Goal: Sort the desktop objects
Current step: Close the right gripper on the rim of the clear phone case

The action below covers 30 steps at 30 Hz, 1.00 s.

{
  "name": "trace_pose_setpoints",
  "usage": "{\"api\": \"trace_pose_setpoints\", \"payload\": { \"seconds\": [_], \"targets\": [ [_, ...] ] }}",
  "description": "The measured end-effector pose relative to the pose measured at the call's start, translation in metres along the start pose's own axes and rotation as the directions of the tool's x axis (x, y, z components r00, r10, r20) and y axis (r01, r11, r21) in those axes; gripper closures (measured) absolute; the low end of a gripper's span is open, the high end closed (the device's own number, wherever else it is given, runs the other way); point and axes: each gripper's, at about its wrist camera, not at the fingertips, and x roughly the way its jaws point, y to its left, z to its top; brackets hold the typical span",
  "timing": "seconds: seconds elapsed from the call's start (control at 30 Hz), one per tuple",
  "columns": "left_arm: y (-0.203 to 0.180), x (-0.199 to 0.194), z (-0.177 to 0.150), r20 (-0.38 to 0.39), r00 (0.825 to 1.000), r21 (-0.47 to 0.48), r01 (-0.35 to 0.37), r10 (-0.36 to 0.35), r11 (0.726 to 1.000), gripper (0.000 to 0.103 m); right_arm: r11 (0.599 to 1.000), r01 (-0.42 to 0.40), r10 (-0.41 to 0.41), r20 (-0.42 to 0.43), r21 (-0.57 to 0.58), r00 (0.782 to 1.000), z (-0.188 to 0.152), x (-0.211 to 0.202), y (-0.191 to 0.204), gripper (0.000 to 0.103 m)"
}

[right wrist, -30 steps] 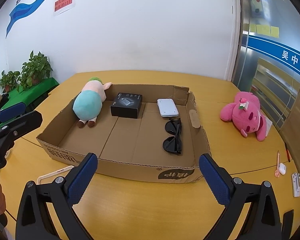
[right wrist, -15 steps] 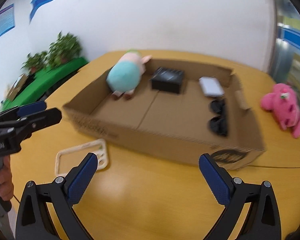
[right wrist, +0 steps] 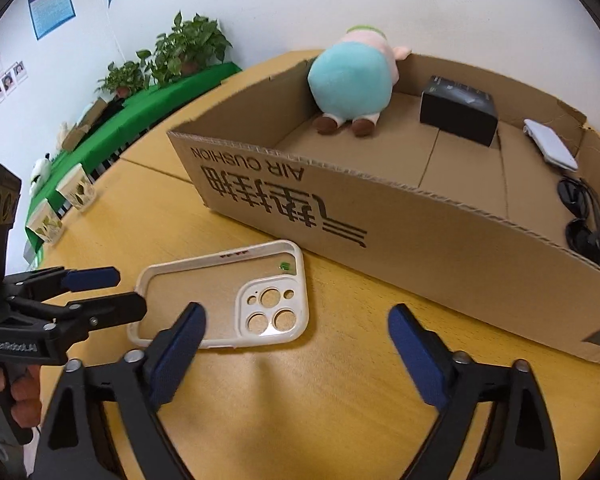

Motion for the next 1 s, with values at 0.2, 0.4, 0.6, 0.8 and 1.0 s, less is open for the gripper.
{"api": "trace_pose_setpoints", "payload": {
  "seconds": [0.2,0.4,0.6,0.8,1.0],
  "targets": [
    [0.000,-0.003,-0.001,0.027,0.999,0.013,-0.040,0.040,0.999,0.038,1.000,0.019,-0.019,-0.026,-0.016,0.999,0.004,0.020,0.003,0.038],
    [0.000,-0.005,-0.005,0.036,0.995,0.040,-0.096,0.095,0.995,0.082,0.997,0.056,-0.058,-0.028,-0.062,0.998,0.004,0.022,0.007,0.070],
    [0.001,-0.005,-0.004,0.042,0.994,0.043,-0.101,0.099,0.994,0.091,0.998,0.051,-0.052,-0.026,-0.048,0.998,0.000,0.019,0.005,0.082],
    [0.005,-0.010,-0.003,0.060,0.994,0.027,-0.088,0.086,0.996,0.094,0.999,0.035,-0.035,-0.029,-0.005,0.999,-0.006,0.013,-0.001,0.094],
    [-0.007,-0.047,0.010,0.169,0.981,0.056,-0.103,0.092,0.993,0.097,1.000,0.030,-0.030,0.050,0.001,0.998,-0.011,-0.023,0.012,0.096]
  ]
}}
